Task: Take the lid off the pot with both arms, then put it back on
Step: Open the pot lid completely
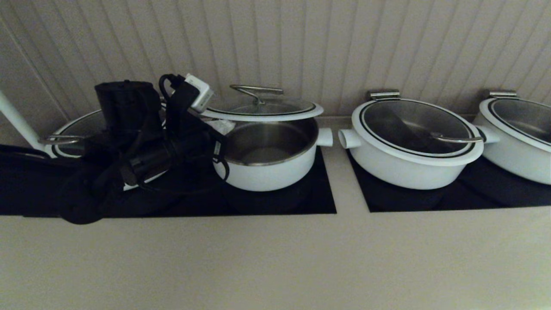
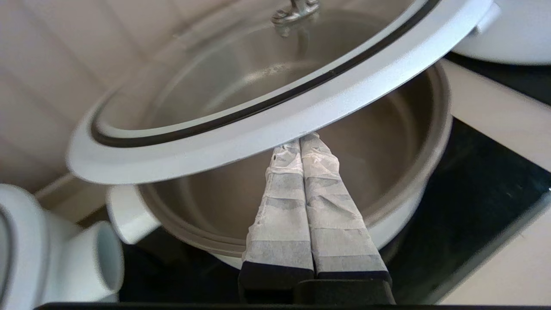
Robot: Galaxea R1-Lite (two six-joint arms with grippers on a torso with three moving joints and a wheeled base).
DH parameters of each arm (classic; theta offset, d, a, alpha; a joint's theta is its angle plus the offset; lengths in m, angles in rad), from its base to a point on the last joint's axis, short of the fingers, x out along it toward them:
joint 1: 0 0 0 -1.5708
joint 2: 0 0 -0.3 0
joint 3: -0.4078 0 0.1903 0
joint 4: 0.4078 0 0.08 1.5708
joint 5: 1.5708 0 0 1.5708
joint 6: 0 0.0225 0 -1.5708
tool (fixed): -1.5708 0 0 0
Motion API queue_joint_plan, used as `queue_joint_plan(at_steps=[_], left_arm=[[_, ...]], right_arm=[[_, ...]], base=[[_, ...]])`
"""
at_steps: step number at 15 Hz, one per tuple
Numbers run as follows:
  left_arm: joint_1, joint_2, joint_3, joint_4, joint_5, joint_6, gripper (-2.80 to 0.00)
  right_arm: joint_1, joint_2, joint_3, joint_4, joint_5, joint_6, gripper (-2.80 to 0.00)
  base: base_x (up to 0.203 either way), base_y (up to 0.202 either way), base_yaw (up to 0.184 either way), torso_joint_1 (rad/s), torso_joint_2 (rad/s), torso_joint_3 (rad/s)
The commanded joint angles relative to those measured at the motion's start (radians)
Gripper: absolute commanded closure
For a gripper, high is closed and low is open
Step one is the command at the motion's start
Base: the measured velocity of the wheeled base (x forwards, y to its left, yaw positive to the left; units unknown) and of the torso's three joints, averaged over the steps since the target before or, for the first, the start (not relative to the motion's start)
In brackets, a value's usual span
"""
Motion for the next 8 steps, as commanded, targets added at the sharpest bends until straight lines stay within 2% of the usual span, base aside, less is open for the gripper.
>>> queue_joint_plan(at_steps=[1,8], left_arm=[[0.0,-0.019,-0.005,-0.004,0.0,0.002,0.0],[0.0,-0.002,-0.066,-0.004,0.0,0.0,0.0]], right_arm=[[0.0,0.0,0.0,0.0,0.002,-0.001,0.0],[0.0,0.0,0.0,0.0,0.0,-0.001,0.0]], base=[[0.0,0.0,0.0,0.0,0.0,0.0],[0.0,0.0,0.0,0.0,0.0,0.0]])
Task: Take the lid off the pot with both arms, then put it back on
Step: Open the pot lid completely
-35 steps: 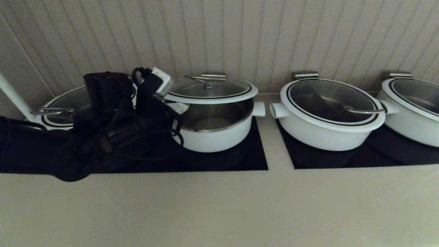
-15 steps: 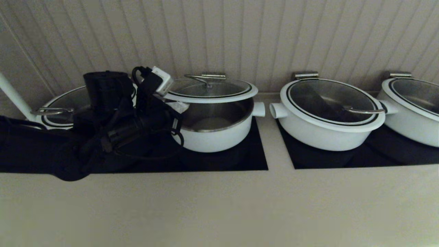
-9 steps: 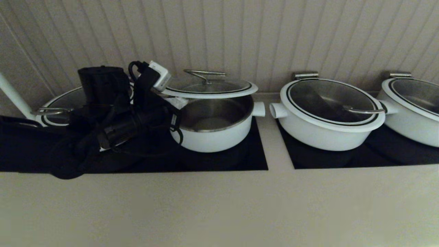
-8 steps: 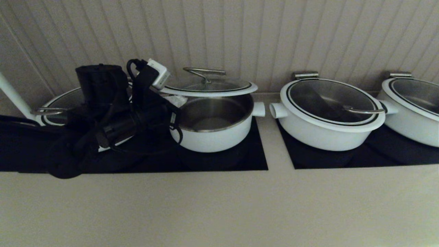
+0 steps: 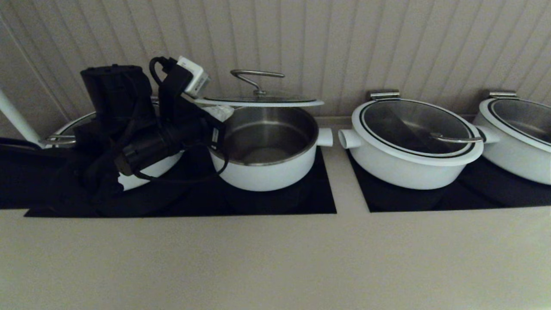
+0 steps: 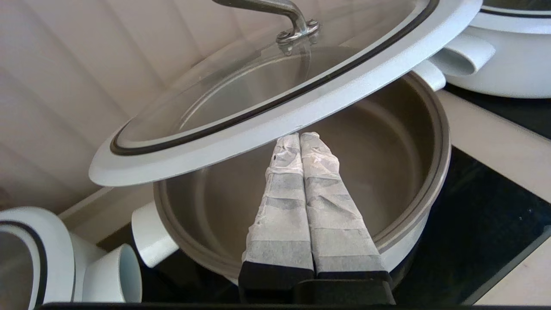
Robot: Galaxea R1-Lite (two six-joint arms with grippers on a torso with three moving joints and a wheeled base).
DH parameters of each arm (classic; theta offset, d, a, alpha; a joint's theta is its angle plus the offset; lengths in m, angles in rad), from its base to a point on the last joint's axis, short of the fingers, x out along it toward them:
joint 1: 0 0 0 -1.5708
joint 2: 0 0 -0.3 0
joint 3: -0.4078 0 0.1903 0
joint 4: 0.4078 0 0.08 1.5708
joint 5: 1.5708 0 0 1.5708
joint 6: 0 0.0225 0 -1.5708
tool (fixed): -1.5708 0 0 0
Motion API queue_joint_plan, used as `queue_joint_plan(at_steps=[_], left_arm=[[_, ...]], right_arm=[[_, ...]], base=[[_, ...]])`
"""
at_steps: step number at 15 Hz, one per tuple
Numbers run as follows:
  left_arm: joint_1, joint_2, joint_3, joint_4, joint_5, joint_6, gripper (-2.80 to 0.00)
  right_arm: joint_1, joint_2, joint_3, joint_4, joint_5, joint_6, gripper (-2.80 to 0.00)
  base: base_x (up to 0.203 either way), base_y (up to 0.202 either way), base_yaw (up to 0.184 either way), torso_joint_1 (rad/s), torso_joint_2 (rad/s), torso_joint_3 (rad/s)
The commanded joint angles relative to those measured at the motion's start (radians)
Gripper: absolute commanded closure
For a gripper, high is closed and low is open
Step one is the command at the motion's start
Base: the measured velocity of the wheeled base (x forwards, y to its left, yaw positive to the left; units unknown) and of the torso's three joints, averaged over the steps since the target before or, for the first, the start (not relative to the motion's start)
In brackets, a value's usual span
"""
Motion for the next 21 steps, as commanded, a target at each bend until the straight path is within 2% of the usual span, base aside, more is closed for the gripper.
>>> queue_joint_plan(at_steps=[1,12,15,21], left_arm=[[0.0,0.013,-0.021,-0.004,-0.001,0.001,0.0],[0.0,0.049,-0.116,-0.006,0.001,-0.002,0.0],[0.0,0.068,-0.118,-0.09,0.001,0.003,0.0],[0.0,0.088,-0.179,-0.102,0.002,0.002,0.0]], right_arm=[[0.0,0.0,0.0,-0.001,0.001,-0.002,0.0],[0.0,0.0,0.0,-0.002,0.001,-0.002,0.0],[0.0,0.0,0.0,-0.002,0.0,-0.002,0.0],[0.0,0.0,0.0,-0.002,0.0,-0.002,0.0]], base=[[0.0,0.0,0.0,0.0,0.0,0.0],[0.0,0.0,0.0,0.0,0.0,0.0],[0.0,0.0,0.0,0.0,0.0,0.0],[0.0,0.0,0.0,0.0,0.0,0.0]])
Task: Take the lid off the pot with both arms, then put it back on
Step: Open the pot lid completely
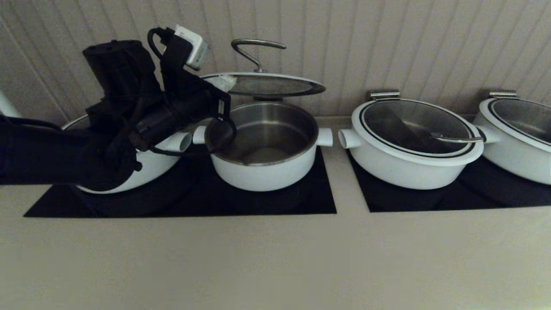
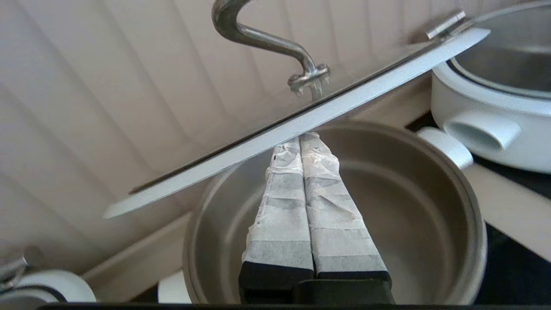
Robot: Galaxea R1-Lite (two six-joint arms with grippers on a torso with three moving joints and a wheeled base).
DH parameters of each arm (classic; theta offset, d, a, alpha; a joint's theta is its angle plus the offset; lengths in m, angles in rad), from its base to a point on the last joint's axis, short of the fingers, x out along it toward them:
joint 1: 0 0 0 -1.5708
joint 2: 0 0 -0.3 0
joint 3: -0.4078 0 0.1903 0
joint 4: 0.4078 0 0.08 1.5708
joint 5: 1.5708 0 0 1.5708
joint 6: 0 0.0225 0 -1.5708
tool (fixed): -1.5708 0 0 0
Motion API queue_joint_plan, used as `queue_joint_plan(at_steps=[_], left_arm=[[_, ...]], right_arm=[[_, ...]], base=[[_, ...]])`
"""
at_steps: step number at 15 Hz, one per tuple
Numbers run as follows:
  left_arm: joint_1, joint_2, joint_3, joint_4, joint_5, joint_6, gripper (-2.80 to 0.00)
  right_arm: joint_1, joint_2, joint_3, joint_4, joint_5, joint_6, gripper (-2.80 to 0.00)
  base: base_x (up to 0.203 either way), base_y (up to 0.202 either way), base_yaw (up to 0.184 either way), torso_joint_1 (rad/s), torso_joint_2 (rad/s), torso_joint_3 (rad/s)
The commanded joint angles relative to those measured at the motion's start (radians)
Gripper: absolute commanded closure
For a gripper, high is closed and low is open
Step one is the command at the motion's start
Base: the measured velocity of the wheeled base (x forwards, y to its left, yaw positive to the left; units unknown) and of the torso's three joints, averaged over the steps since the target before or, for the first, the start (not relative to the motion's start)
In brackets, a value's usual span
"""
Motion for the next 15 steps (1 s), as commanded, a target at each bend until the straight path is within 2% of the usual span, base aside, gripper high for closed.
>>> queue_joint_plan(at_steps=[1,5,9,15], left_arm=[[0.0,0.016,-0.038,-0.005,0.0,0.001,0.0],[0.0,0.028,-0.068,-0.007,0.0,0.001,0.0],[0.002,0.061,-0.15,-0.007,0.001,0.001,0.0],[0.002,0.098,-0.232,-0.007,0.029,0.001,0.0]], right_arm=[[0.0,0.0,0.0,0.0,0.001,-0.001,0.0],[0.0,0.0,0.0,0.0,0.001,-0.001,0.0],[0.0,0.0,0.0,0.0,0.0,-0.001,0.0],[0.0,0.0,0.0,0.0,0.0,-0.001,0.0]], base=[[0.0,0.0,0.0,0.0,0.0,0.0],[0.0,0.0,0.0,0.0,0.0,0.0],[0.0,0.0,0.0,0.0,0.0,0.0],[0.0,0.0,0.0,0.0,0.0,0.0]])
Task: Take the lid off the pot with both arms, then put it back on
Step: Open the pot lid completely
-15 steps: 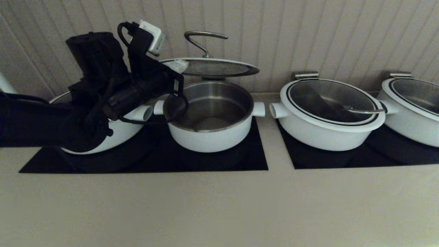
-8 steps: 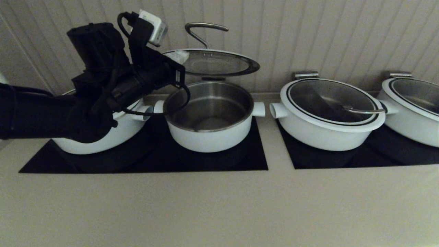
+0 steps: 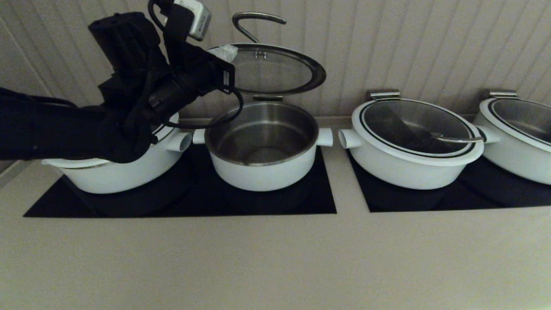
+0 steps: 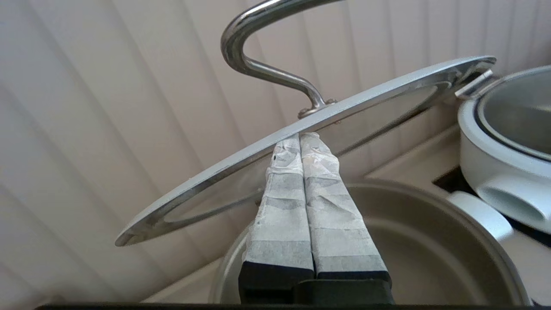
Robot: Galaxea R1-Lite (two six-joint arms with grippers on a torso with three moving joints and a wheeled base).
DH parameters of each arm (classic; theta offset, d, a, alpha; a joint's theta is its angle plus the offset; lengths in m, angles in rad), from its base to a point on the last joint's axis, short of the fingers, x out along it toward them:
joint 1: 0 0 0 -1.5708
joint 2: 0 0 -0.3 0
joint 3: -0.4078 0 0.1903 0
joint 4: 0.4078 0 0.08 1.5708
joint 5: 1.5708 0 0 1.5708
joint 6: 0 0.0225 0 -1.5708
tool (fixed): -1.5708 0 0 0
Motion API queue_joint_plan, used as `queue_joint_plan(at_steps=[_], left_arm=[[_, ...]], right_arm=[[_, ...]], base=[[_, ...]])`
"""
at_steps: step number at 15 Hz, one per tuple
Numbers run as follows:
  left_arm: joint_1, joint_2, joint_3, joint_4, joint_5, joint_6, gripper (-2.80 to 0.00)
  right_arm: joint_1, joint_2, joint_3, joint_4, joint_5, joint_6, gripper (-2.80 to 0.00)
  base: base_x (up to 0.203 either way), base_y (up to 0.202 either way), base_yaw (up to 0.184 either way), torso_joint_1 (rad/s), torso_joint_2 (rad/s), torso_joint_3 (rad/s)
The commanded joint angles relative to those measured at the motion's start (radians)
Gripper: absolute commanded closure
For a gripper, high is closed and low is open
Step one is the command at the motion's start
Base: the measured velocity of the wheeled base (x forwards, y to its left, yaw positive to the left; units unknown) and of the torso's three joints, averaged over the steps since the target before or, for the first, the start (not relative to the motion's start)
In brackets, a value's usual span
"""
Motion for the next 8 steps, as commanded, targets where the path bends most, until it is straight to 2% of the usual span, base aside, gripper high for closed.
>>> queue_joint_plan(at_steps=[1,3,5,8], left_arm=[[0.0,0.026,-0.032,-0.006,0.0,0.001,0.0],[0.0,0.043,-0.042,-0.038,0.0,0.002,0.0],[0.0,0.075,-0.043,-0.131,0.023,0.003,0.0],[0.002,0.084,-0.058,-0.136,0.035,0.003,0.0]], right_arm=[[0.0,0.0,0.0,0.0,0.002,-0.001,0.0],[0.0,0.0,0.0,0.0,0.001,-0.001,0.0],[0.0,0.0,0.0,0.0,0.0,-0.001,0.0],[0.0,0.0,0.0,0.0,0.001,-0.001,0.0]], base=[[0.0,0.0,0.0,0.0,0.0,0.0],[0.0,0.0,0.0,0.0,0.0,0.0],[0.0,0.0,0.0,0.0,0.0,0.0],[0.0,0.0,0.0,0.0,0.0,0.0]])
